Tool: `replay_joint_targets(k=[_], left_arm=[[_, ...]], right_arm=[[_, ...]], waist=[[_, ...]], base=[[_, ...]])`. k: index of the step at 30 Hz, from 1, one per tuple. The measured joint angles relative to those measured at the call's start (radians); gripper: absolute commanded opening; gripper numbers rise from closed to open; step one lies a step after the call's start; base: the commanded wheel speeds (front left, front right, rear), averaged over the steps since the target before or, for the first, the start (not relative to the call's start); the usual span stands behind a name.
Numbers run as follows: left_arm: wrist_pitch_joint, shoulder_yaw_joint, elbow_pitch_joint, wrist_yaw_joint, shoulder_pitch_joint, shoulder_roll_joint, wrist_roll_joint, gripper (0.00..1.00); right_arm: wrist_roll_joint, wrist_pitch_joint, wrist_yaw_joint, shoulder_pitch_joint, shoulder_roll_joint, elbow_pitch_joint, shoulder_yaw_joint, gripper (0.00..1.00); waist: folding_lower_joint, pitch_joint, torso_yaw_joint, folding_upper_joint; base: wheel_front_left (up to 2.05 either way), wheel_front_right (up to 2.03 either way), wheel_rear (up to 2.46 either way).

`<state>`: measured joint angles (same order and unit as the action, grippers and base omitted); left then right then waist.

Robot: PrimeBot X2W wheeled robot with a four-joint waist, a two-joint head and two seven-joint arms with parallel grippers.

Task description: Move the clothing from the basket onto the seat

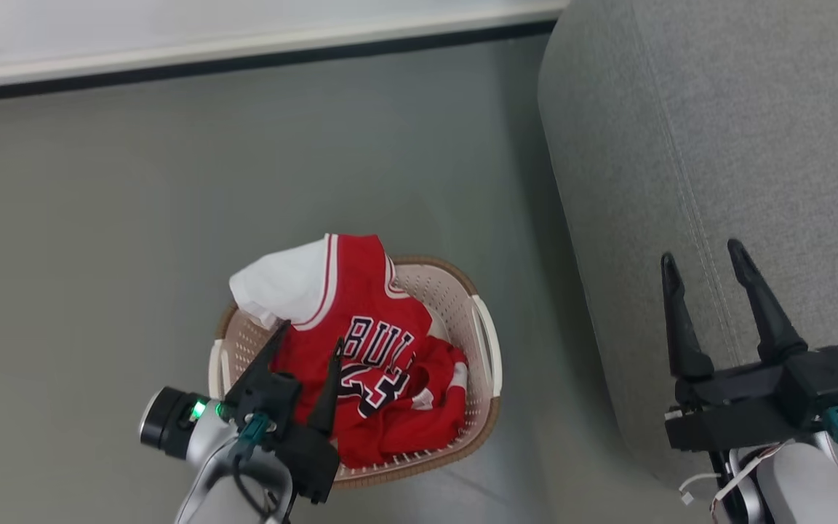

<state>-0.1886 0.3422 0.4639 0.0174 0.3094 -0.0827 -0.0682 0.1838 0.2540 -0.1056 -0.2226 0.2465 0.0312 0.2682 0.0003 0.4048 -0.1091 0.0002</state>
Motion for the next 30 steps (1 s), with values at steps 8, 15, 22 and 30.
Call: replay_joint_targets(k=[8,15,22,30], left_arm=[[0.035,0.023,0.105,0.000,0.121,0.020,0.010,1.00],[0.055,0.024,0.165,0.010,0.225,0.025,0.011,1.00],[0.072,0.001,0.213,0.026,0.320,0.026,0.011,1.00],[0.068,-0.040,0.245,0.059,0.409,0.015,0.016,1.00]], right_arm=[[-0.009,0.003,0.000,-0.057,-0.016,-0.061,-0.001,1.00],[-0.016,0.003,0.000,-0.115,-0.023,-0.114,-0.003,1.00],[-0.022,0.003,0.000,-0.174,-0.042,-0.156,-0.002,1.00],[-0.035,0.003,0.000,-0.232,-0.047,-0.192,-0.030,1.00]], waist=[[-0.0001,0.112,-0.034,0.0000],[-0.0001,0.212,-0.058,0.0001],[-0.0002,0.311,-0.079,0.0001],[-0.0002,0.424,-0.099,0.0001]], base=[[0.00,0.00,0.00],[0.00,0.00,0.00],[0.00,0.00,0.00],[0.00,0.00,0.00]])
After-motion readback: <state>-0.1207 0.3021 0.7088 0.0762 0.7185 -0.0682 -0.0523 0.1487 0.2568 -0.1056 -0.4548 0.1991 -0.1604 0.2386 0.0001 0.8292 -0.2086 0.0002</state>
